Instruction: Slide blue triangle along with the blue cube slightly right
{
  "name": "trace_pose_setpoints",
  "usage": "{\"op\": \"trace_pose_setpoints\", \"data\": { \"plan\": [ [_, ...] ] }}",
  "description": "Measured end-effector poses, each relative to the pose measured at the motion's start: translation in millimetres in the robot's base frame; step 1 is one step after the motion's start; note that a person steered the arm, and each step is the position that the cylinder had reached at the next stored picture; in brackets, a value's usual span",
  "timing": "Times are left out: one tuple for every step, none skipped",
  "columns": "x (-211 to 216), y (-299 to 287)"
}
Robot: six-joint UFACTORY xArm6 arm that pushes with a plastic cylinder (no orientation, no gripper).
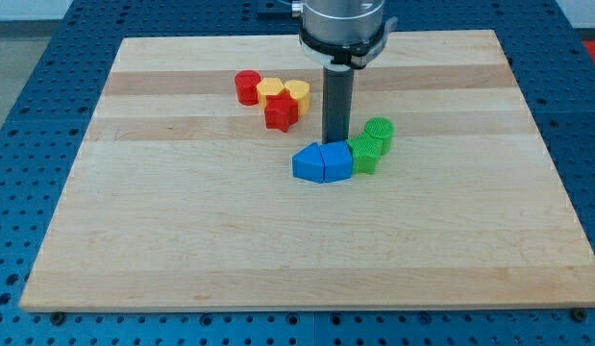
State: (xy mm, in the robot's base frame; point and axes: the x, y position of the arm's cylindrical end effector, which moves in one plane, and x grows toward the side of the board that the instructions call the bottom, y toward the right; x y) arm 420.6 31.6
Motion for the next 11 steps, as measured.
{"op": "trace_pose_setpoints", "data": {
  "plan": [
    [12, 0],
    [26, 15],
    [31, 49],
    [33, 63],
    [50, 62],
    [77, 62],
    [95, 70],
    [98, 111],
    [89, 140],
    [73, 131],
    [66, 98]
  ]
}}
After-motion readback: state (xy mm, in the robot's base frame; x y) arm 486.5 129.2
